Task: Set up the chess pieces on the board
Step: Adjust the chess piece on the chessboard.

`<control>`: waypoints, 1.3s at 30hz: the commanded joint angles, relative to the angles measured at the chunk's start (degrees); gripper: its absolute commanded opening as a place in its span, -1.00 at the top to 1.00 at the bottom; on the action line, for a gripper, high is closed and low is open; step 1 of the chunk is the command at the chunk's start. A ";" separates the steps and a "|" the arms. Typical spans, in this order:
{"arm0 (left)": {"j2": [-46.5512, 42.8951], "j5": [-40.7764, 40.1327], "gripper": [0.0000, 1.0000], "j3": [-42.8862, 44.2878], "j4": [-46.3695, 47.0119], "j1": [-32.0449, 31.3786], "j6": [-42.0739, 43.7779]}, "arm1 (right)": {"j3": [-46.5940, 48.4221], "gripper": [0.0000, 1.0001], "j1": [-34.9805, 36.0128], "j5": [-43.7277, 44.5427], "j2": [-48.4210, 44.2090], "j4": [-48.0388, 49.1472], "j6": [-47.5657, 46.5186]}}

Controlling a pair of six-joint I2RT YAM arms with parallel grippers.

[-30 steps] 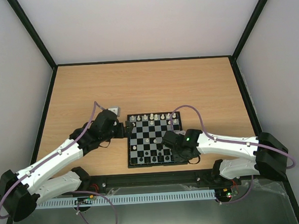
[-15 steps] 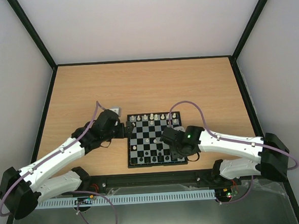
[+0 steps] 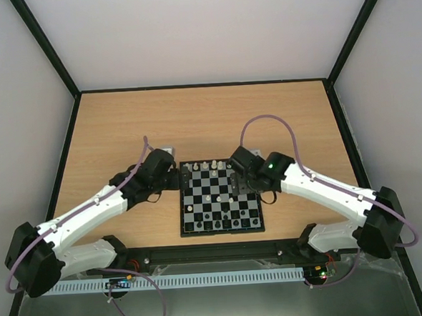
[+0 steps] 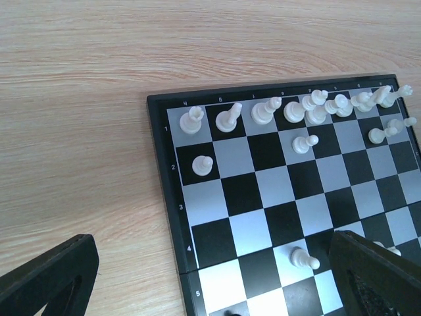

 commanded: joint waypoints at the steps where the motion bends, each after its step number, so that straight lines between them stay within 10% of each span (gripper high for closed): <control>1: 2.61 -0.77 -0.98 2.59 0.58 0.28 1.53 | 3.68 -0.78 -5.25 0.92 2.68 1.29 -5.94; 10: 4.89 1.15 -0.98 2.45 2.16 1.27 1.30 | 6.52 -0.07 -13.35 -3.61 11.45 7.20 -11.29; 39: 4.13 0.07 -0.98 1.16 3.03 2.07 1.15 | 17.65 0.41 -19.62 -8.60 31.68 12.18 -16.63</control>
